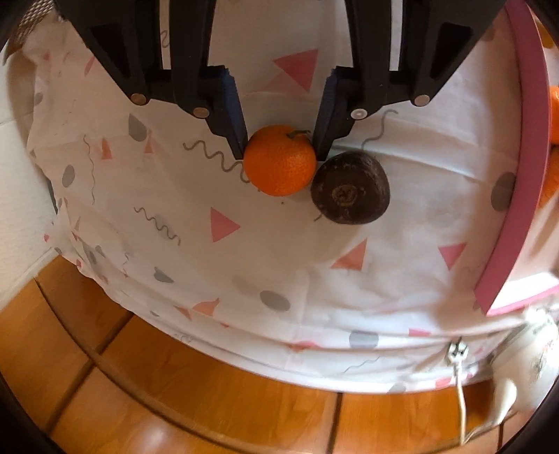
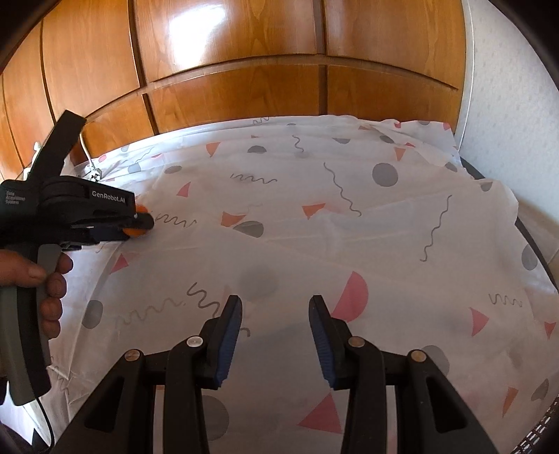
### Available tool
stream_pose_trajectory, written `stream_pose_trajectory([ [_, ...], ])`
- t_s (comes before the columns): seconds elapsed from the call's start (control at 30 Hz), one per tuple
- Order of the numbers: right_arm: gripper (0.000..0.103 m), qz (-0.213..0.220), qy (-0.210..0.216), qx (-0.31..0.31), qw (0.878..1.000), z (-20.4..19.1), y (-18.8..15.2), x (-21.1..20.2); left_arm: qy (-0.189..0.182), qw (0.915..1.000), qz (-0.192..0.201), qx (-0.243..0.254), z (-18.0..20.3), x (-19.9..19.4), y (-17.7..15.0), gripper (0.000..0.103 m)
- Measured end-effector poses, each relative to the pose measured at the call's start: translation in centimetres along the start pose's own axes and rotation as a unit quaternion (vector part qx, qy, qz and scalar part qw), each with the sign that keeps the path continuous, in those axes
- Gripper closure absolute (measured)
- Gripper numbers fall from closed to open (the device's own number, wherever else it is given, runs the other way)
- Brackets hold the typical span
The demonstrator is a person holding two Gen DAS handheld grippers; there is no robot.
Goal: Organize fruits
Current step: 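Reach the left gripper to the orange mandarin and grasp it, then carry the mandarin into the tray and open the left gripper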
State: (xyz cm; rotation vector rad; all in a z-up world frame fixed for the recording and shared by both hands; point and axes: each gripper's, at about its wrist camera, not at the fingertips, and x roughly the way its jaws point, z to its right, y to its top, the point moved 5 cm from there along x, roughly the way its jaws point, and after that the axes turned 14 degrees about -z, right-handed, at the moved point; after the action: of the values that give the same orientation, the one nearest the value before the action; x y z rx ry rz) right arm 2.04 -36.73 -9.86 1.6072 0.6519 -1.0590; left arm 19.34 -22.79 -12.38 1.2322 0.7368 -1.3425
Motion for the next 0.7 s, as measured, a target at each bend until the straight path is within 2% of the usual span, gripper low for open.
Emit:
stream_pose_trajectory([
  [0.3, 0.063, -0.009, 0.000, 0.003, 1.000, 0.0, -0.2, 0.6, 0.002, 0.9987, 0.025, 0.045, -0.7, -2.9, -3.4, 0.065],
  [0.7, 0.063, -0.023, -0.004, 0.007, 1.000, -0.3, -1.2, 1.3, 0.012, 0.9967, 0.070, 0.039, -3.6, -8.0, -7.3, 0.065],
])
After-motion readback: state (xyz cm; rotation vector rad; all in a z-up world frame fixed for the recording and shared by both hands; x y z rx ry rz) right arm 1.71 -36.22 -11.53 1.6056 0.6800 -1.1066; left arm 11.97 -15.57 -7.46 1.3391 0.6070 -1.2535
